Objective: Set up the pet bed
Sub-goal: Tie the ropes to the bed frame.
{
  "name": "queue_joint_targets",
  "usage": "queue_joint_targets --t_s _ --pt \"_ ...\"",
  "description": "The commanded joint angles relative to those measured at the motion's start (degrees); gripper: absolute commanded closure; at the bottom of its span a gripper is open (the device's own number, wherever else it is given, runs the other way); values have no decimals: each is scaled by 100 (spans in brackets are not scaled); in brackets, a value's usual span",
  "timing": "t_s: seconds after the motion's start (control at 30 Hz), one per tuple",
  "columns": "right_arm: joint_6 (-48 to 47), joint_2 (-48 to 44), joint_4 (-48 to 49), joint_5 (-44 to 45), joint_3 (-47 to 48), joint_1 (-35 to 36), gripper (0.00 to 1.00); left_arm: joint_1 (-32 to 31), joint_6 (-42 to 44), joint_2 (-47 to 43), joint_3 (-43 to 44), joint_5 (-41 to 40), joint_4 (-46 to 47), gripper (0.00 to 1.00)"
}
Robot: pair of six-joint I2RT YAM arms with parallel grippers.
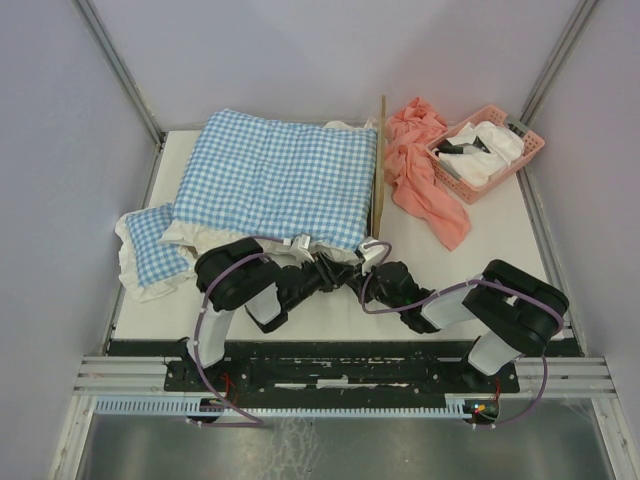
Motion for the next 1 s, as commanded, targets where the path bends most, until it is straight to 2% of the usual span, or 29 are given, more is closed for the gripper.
queue_joint_targets --t_s 0.0,0.1,0.3,0.33,0.43,0.6,0.7,0.77,0.9,0.97 --pt "1 -40 459 -63 -58 19 98 -16 -383 217 132 180 416 56" --pt "9 -18 461 -70 -50 23 98 -19 -427 332 148 216 580 61" --pt "71 -79 268 81 3 23 97 -2 -229 248 -18 186 950 97" --pt "87 -158 104 154 25 23 94 15 -163 186 -72 156 994 97" --pt "1 -600 -523 396 36 21 75 106 -82 -3 -209 142 1000 97" --pt "-313 -1929 -2133 860 195 14 54 299 -54 -189 -333 297 995 97" --pt "-112 -2099 -2824 1298 463 6 52 395 -53 -267 -375 401 996 97" --pt "-296 -2076 -2764 1180 484 6 51 470 -33 -328 -367 556 997 97" --pt "-1841 -2149 -2323 624 424 -55 51 658 5 -492 -396 868 922 97" --pt "-2609 -2193 -2660 95 723 -181 52 723 68 -615 -368 1001 724 97"
